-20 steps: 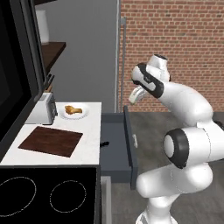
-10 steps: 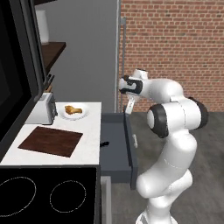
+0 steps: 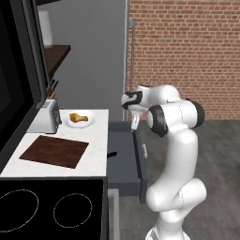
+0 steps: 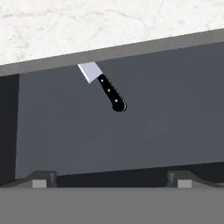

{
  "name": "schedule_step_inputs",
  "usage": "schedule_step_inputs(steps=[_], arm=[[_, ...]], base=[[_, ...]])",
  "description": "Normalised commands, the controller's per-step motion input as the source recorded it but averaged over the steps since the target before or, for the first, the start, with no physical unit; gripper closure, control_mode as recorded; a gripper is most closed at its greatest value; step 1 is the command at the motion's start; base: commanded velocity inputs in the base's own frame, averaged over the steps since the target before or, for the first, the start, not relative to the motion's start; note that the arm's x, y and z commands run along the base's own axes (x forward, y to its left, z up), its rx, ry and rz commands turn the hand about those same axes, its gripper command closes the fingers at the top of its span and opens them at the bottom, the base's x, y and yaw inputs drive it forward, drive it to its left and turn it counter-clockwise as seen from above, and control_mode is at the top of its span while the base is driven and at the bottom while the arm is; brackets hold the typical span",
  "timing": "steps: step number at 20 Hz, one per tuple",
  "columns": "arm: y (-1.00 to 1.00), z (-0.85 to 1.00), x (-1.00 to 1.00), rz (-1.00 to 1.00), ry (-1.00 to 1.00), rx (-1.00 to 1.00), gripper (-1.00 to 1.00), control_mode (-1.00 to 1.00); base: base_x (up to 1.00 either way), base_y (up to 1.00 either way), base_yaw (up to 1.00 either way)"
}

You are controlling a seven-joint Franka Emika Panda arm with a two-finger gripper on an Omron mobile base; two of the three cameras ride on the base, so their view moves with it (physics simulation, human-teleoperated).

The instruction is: Pick up the knife from the drawer and place it on the cutting board. Then place the meat from the plate to the cutting board.

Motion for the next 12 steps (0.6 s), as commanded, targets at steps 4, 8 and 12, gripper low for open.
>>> schedule_step_inputs(steps=[4, 8, 12], arm=[[0.06, -0.62, 0.24, 0.0, -0.12, 0.0, -1.0, -1.0], [0.0, -0.65, 0.01, -0.03, -0.03, 0.0, -1.0, -1.0], [0.02, -0.56, 0.0, -0.03, -0.02, 0.0, -1.0, -1.0]], base=[[0.0, 0.0, 0.0], [0.0, 0.0, 0.0], [0.0, 0.0, 0.0]])
